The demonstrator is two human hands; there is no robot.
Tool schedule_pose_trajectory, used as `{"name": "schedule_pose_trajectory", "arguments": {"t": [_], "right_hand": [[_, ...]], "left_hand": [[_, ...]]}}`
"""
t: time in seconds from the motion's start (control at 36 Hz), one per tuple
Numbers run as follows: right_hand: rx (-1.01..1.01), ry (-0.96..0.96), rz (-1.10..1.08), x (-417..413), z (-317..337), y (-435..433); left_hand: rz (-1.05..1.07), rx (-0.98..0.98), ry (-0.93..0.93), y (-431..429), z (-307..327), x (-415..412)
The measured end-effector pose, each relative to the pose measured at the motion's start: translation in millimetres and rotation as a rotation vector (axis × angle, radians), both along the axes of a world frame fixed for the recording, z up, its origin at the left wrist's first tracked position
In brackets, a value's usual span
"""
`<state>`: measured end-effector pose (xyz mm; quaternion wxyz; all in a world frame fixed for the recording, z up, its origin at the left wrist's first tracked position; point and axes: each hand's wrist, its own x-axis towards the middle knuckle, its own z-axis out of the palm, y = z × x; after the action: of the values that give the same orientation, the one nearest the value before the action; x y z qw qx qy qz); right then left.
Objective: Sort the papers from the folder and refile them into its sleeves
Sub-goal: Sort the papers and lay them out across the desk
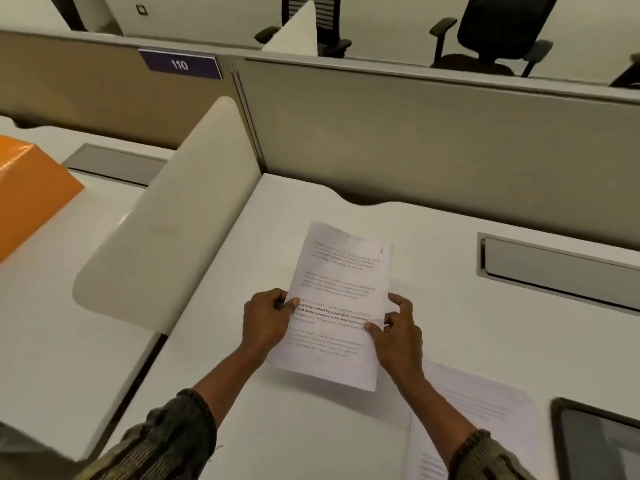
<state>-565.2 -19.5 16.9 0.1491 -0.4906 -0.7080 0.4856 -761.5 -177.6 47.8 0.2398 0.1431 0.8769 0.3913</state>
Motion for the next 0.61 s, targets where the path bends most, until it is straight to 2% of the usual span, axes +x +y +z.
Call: {"name": "schedule_pose_trajectory", "arguments": {"t": [0.17, 0.36, 0.61], "right_hand": [[0.038, 0.010, 0.089, -89.3, -1.9, 8.5], [0.089, 0.100, 0.103, -171.1, -19.4, 36.1], [0.182, -0.048, 0.222, -243.7, -36.1, 69.2]], "left_hand": [[-0.017, -0.081, 0.141, 19.8, -5.1, -93.7], [0.047, -0.178, 0.193, 57.3, -15.6, -180.4], [0.002, -0.357, 0.273, 96.4, -35.9, -239.9]]}}
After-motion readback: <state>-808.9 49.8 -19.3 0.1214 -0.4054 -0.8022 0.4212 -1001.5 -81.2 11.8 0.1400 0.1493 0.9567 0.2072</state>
